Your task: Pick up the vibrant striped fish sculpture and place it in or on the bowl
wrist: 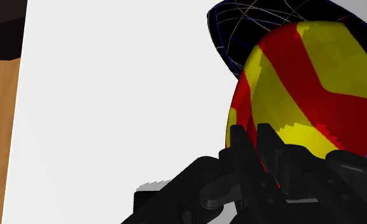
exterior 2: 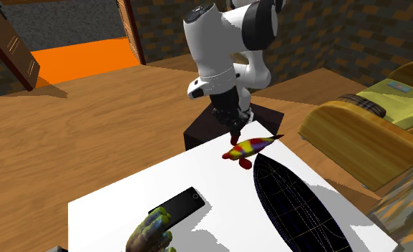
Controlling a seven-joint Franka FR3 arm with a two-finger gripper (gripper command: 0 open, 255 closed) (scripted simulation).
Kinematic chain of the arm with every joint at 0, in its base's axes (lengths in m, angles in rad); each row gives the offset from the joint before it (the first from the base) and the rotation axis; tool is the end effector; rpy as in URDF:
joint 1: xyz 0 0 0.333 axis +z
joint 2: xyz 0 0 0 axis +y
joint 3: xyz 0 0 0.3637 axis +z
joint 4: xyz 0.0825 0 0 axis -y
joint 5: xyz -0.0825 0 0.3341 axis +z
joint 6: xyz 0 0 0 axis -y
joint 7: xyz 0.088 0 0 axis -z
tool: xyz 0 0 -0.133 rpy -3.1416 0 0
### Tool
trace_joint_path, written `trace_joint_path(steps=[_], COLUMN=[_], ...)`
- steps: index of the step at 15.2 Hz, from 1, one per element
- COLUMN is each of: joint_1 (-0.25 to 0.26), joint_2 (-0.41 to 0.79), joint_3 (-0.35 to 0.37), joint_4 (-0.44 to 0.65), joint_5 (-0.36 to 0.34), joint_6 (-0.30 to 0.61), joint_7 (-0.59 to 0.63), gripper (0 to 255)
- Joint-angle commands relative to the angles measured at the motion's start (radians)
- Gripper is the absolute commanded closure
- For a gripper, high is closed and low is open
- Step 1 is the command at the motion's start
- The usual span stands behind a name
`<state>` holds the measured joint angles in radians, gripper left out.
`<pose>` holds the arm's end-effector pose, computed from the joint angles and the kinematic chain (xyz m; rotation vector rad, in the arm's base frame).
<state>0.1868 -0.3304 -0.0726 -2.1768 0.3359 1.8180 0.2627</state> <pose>0.3837 0.0758 0.5630 -2.7837 0.3246 0.1349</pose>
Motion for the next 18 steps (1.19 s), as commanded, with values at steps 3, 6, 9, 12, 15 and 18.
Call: trace_joint_path(steps=[3, 6, 9, 12, 15, 18], joint_1=[0.041, 0.07, 0.098, 0.125, 0.131, 0.133], joint_2=[0.056, 0.101, 0.154, 0.214, 0.229, 0.234], joint_3=[0.062, 0.106, 0.147, 0.186, 0.194, 0.196], joint_4=[0.057, 0.102, 0.158, 0.224, 0.214, 0.18], joint_5=[0.025, 0.036, 0.04, 0.037, 0.038, 0.043], joint_6=[0.032, 0.055, 0.075, 0.093, 0.121, 0.158], joint_7=[0.088, 0.152, 0.217, 0.283, 0.288, 0.276], gripper=[255, 255, 255, 255, 255, 255])
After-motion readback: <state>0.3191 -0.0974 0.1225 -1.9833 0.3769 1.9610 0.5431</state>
